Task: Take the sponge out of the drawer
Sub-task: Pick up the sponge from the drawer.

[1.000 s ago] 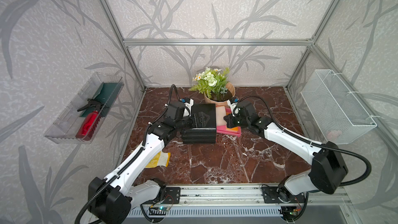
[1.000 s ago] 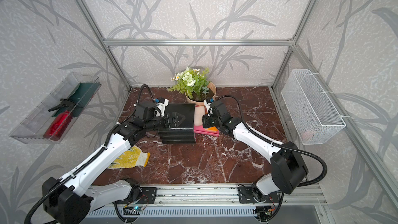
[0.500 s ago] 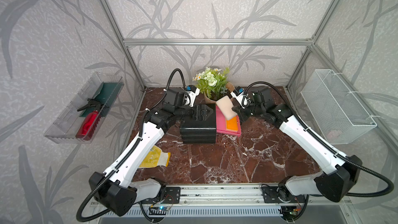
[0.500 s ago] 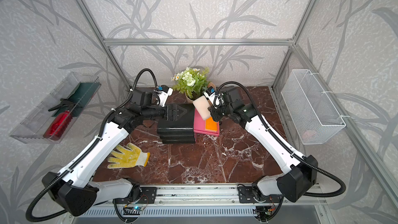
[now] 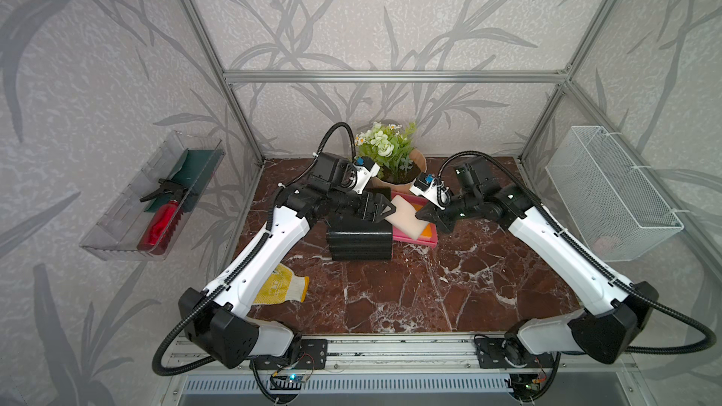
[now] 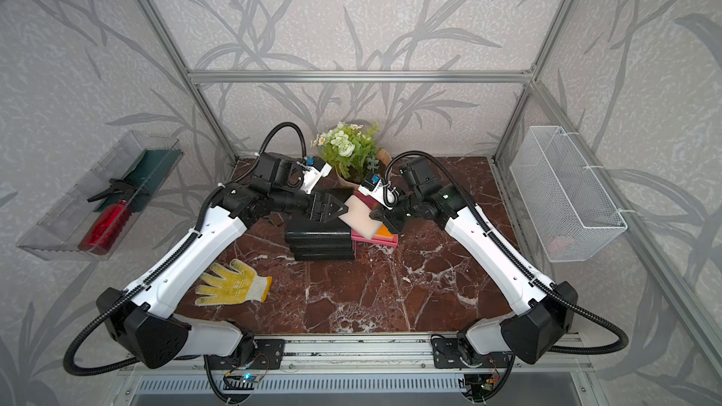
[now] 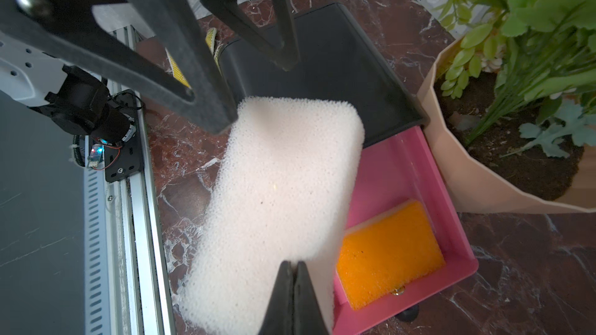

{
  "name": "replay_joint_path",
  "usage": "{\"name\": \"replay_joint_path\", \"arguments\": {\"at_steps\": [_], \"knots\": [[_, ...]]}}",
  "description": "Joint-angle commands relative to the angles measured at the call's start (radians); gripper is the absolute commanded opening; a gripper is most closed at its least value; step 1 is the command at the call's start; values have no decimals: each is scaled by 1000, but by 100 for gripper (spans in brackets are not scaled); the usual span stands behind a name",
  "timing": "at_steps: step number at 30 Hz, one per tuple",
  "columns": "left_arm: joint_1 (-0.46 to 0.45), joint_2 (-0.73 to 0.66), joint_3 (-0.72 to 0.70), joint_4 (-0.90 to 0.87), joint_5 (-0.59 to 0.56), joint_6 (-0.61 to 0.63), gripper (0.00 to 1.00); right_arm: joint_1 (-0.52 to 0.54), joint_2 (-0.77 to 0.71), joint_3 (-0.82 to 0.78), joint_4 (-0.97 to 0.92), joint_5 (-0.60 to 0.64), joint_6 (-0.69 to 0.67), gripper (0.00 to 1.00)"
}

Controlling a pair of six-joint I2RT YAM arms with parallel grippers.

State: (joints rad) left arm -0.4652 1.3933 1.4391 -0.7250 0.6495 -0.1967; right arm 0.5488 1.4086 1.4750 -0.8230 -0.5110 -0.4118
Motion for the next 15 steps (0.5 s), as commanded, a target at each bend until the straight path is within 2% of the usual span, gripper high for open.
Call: {"name": "replay_joint_path", "arguments": {"at_steps": [1,6,12,15], "knots": [[-13,7,32,-44,34,58,85,10,18,51,-52,-43,-33,0],[-24,28,34,-55,29,69,77,17,37,69,-57,-56,-42,0],[-24,42,41,-55,30,76,52,24,53,91,-77,-66,-54,0],[-26,50,44,-54,35,74,33,27,55,94,-79,-70,-57,0]]}}
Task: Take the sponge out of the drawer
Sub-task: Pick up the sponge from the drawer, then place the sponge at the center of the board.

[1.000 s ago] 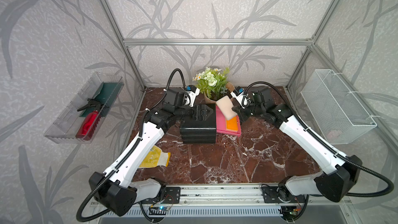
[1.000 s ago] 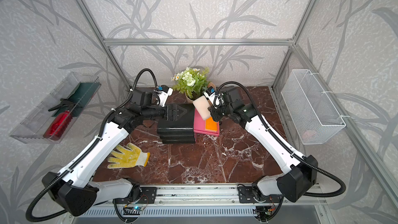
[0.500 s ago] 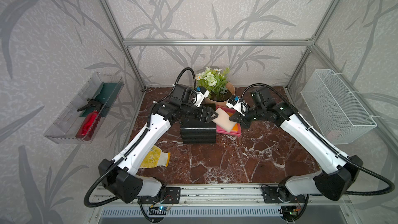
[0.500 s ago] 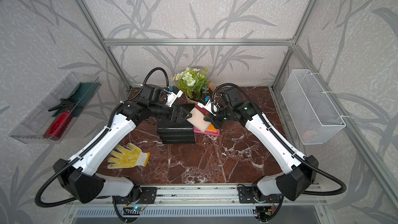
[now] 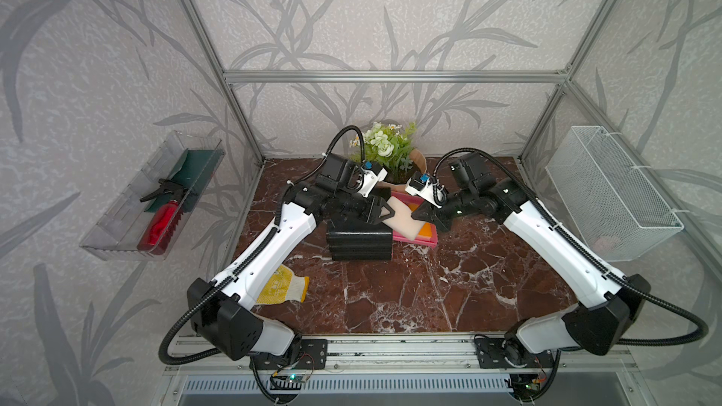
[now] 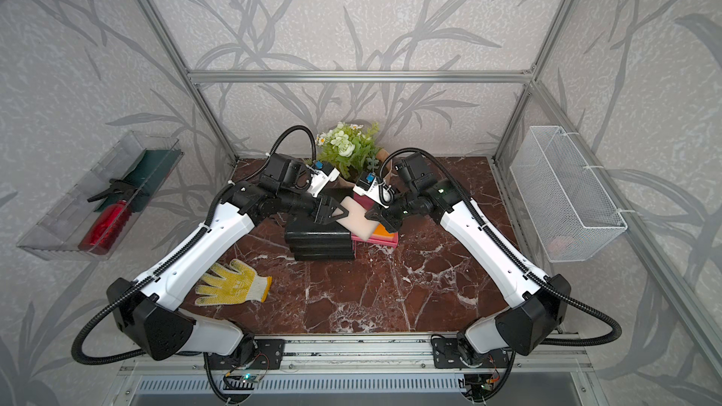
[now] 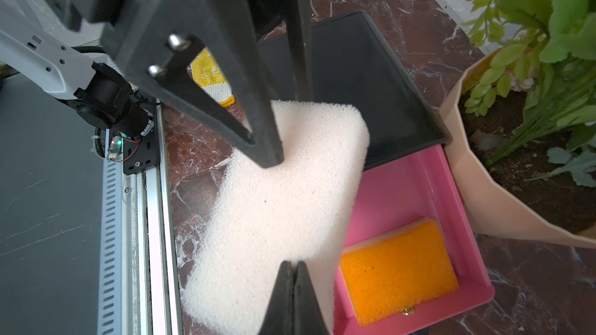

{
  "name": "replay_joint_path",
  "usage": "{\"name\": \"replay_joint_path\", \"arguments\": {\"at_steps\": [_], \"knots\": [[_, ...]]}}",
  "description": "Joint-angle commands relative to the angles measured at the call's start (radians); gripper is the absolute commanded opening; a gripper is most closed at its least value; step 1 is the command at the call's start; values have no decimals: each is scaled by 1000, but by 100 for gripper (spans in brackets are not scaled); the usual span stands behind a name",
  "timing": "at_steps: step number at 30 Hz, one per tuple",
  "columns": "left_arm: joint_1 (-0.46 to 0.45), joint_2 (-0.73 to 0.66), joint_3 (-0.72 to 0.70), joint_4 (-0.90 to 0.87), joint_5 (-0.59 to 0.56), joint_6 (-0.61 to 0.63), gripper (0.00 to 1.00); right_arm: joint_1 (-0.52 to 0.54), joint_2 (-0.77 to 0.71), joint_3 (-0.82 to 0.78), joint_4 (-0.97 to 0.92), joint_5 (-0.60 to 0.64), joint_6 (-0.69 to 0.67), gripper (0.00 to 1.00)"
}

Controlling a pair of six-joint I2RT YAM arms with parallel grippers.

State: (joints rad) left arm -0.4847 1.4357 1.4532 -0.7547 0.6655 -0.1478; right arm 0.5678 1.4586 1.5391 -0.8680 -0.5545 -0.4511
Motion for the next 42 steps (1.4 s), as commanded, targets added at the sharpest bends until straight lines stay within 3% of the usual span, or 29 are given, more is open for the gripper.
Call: {"name": "replay_joint_path", "arguments": {"at_steps": [1,3,8,9,10,13,20,25,31,36,42], "knots": [[-7,12,30,-25,19,23,23,9,4,32,-31,-30,-18,0],[-7,18,31,-23,18,14,2,9,1,32,-27,-36,-17,0],[-18,5,14,-2,20,-14,0,12,-14,12,32,-20,28,2],[-20,-2,5,11,14,-26,0,11,-23,-3,64,7,55,7],[-21,-11,-5,25,8,-41,0,13,-35,-22,99,53,87,21],[-29,-47,-43,89,-32,-110,0,12,-85,-86,205,201,194,50],[-93,-168,-205,281,-201,-360,0,6,-321,-324,480,453,489,75],[-205,-275,-354,403,-412,-524,0,7,-496,-513,556,535,672,78],[-374,-315,-489,515,-637,-651,0,6,-678,-672,516,541,774,79],[-443,-278,-484,586,-682,-673,0,6,-841,-778,470,624,837,79],[-450,-189,-399,560,-695,-674,0,8,-993,-877,373,661,938,79]]}}
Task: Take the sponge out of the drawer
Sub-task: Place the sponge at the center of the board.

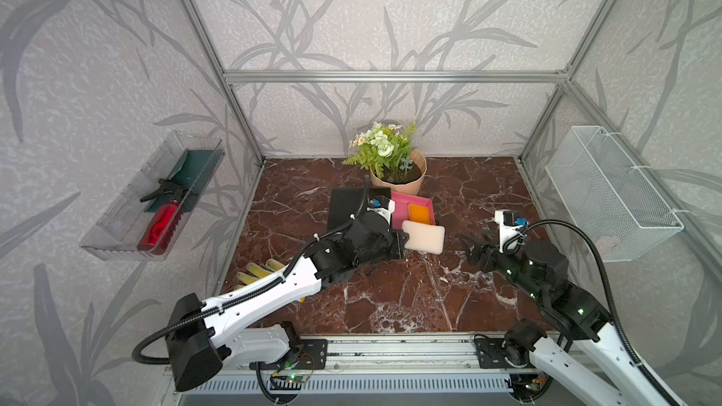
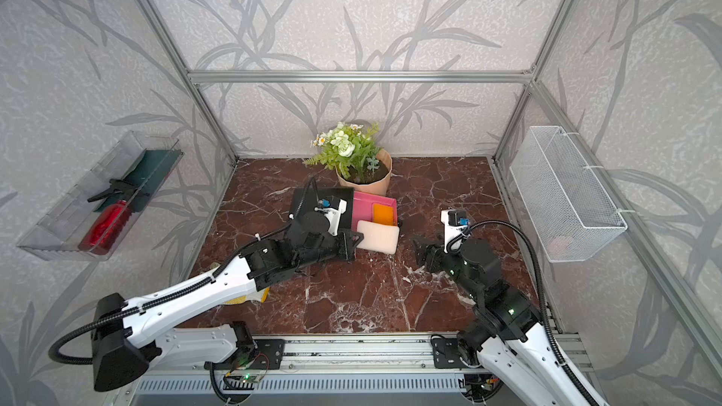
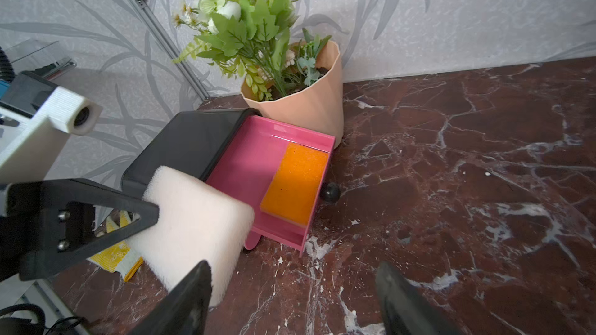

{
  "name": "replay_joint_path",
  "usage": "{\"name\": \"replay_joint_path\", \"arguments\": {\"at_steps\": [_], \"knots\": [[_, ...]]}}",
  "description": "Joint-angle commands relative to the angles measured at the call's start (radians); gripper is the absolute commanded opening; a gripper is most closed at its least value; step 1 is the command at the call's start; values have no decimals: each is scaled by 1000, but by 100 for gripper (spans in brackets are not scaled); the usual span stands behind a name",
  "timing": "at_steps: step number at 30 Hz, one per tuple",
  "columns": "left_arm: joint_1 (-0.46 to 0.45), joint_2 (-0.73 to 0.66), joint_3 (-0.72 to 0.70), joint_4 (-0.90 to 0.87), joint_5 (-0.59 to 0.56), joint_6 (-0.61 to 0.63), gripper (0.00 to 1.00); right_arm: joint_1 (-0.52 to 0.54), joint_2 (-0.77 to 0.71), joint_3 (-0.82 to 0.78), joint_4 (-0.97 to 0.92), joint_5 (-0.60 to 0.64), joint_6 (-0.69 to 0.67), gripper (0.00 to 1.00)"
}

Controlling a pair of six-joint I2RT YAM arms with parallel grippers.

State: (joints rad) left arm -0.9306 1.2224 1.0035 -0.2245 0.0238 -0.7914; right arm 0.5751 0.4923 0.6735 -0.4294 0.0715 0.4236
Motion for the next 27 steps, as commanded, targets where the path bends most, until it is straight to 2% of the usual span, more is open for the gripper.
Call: {"name": "replay_joint_path", "arguments": {"at_steps": [1,6,15,23,27], "knots": [[-6,34,57,37,-57,-37,0,0,-27,4,-110,35,53,79],[-52,33,49,58,-142,-48,0,0,-10,62,-276,64,-54,79],[-173,36,47,57,-223,-55,0,0,-15,29,-175,38,-93,80],[-185,-71,-72,15,-260,-82,0,0,37,60,-195,65,-167,80],[-185,-157,-152,-6,-238,-81,0,1,28,70,-228,97,-147,80]]}}
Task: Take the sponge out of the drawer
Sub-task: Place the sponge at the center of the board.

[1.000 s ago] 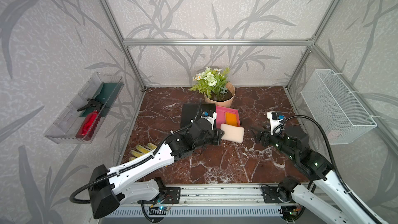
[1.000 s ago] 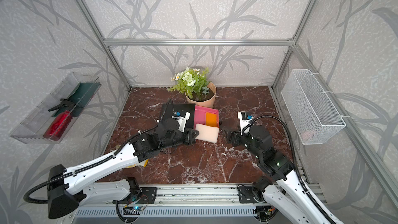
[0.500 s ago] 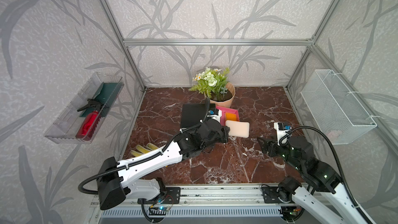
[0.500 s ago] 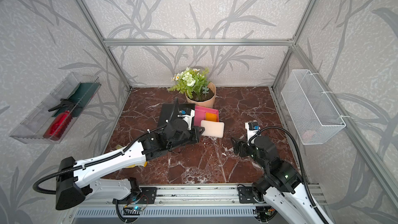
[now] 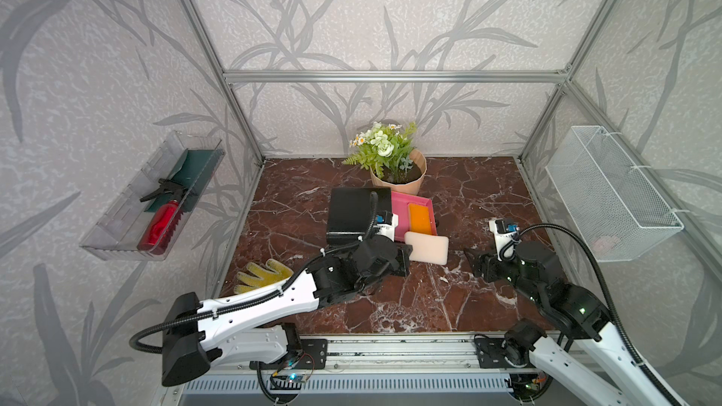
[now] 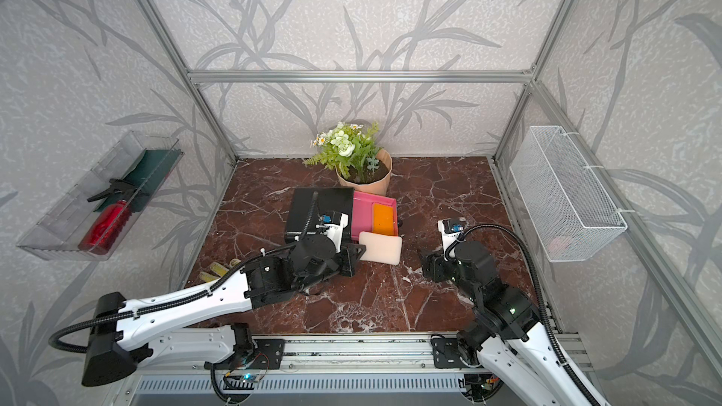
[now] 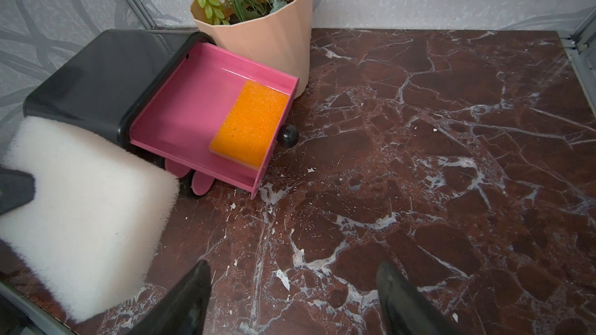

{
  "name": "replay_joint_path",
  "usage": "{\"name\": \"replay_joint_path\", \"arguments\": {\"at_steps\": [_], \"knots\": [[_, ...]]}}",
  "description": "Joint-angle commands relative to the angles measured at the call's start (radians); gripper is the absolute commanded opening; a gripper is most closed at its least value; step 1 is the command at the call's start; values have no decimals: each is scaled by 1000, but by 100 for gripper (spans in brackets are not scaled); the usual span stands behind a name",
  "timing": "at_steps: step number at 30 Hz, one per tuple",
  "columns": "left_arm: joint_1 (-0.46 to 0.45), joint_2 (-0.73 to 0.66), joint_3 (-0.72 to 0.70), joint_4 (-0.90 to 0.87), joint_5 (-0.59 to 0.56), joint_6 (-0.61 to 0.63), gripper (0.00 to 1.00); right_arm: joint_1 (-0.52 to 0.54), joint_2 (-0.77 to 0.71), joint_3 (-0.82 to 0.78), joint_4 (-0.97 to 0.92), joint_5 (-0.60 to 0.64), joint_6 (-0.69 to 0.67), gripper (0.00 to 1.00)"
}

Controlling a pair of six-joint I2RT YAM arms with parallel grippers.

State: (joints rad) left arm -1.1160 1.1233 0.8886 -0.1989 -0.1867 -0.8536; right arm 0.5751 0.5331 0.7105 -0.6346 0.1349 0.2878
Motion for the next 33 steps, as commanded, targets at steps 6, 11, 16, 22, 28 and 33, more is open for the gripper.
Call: {"name": "replay_joint_path", "arguments": {"at_steps": [6,11,16,22,28,33], "knots": [[-1,-50,-122,18,8,-10,0,1,-42,5,-18,-1,87,80],[-16,54,-144,114,-12,-13,0,1,-76,-3,-18,-52,119,80],[-77,233,-94,217,-55,-42,0,0,-77,6,-56,-45,109,80],[-122,474,-16,377,-99,-115,0,0,-149,-40,-59,-66,136,80],[-136,633,65,438,-146,-172,0,1,-209,-51,-102,-44,121,80],[-136,719,142,403,-177,-199,0,0,-214,-55,-119,-45,121,80]]}}
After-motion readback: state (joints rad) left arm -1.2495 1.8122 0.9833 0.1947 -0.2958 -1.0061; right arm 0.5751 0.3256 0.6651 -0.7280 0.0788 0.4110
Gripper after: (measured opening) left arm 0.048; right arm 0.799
